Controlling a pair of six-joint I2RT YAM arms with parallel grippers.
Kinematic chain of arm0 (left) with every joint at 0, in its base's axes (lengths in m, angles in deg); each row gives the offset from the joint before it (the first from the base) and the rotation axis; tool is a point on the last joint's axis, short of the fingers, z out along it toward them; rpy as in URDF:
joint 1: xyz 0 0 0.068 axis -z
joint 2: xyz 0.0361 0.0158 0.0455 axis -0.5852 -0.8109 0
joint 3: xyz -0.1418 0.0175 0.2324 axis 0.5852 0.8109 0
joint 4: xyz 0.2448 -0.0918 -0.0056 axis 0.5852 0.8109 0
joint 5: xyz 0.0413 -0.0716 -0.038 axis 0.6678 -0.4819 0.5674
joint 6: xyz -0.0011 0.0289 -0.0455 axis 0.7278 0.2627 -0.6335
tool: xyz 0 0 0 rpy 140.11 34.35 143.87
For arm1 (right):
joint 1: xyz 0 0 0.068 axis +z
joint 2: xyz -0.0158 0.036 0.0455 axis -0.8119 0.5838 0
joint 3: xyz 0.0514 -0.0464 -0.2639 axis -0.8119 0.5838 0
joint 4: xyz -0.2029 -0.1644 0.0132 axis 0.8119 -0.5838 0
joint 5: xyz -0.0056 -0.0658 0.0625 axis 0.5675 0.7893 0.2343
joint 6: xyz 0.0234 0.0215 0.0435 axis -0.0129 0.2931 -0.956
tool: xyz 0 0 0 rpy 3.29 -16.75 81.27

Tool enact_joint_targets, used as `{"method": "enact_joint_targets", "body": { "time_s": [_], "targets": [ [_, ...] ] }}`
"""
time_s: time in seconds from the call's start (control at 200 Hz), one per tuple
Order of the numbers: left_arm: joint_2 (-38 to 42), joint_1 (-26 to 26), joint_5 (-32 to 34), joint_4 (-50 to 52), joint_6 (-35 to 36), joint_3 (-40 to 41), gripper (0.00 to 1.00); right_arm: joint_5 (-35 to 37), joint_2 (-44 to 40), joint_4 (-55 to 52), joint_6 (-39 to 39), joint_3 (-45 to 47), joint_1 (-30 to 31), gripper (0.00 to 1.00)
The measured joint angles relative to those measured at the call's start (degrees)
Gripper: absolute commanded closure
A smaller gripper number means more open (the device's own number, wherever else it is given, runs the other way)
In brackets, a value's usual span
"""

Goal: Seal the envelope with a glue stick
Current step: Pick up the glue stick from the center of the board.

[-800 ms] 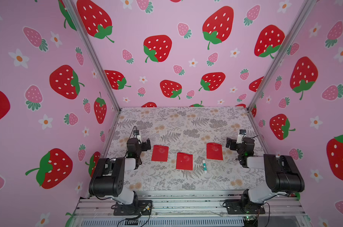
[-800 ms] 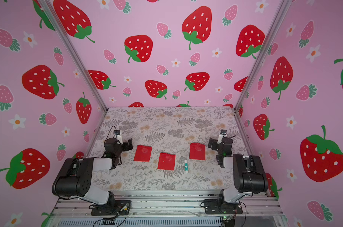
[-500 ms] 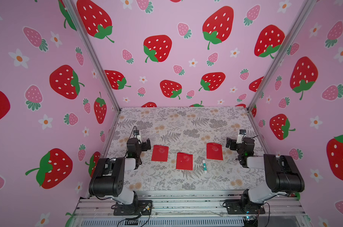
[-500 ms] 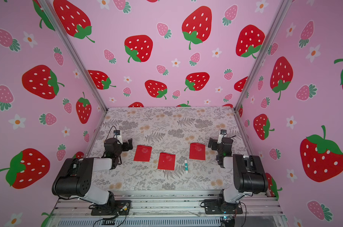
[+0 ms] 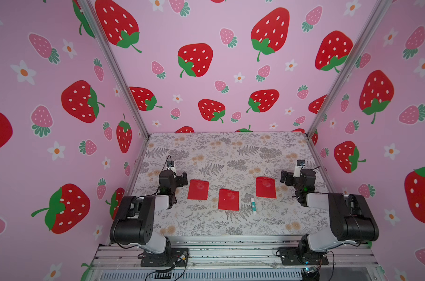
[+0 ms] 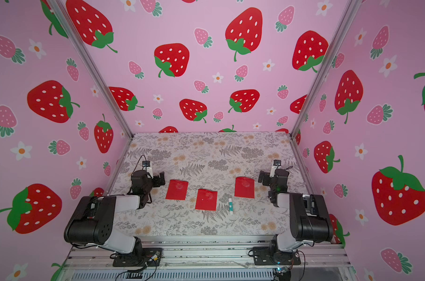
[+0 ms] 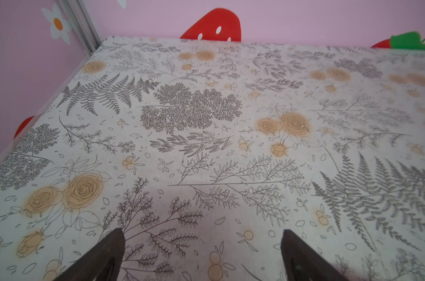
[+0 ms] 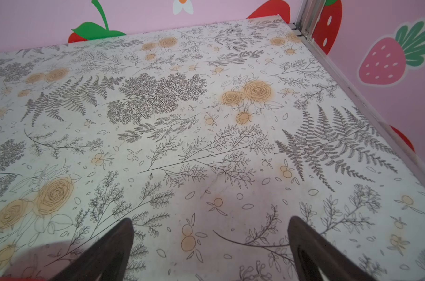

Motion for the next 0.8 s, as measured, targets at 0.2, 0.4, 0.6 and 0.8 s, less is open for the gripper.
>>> {"method": "enact_joint_targets", "body": {
  "time_s": [0.2, 0.4, 0.6, 0.8],
  "targets": [
    [6.6, 8.4, 11.6, 18.2, -2.6, -12.4, 0.00, -1.2, -9.0, -17.3, -4.1, -12.3, 0.3, 0.02],
    [8.6, 13.7, 11.4, 39.8, -8.3, -26.6, 0.01, -6.6, -12.9, -37.0, -10.8, -21.6, 2.4, 0.13],
    [9.4, 14.4, 2.2, 57.7, -10.5, -37.9, 0.02, -8.2, -13.8, -55.5, -14.9, -25.9, 12.4, 0.21],
    [10.8, 14.4, -2.8, 65.0, -8.2, -42.0, 0.03, -6.0, -13.8, -67.5, -18.8, -25.5, 24.3, 0.31]
  ]
}}
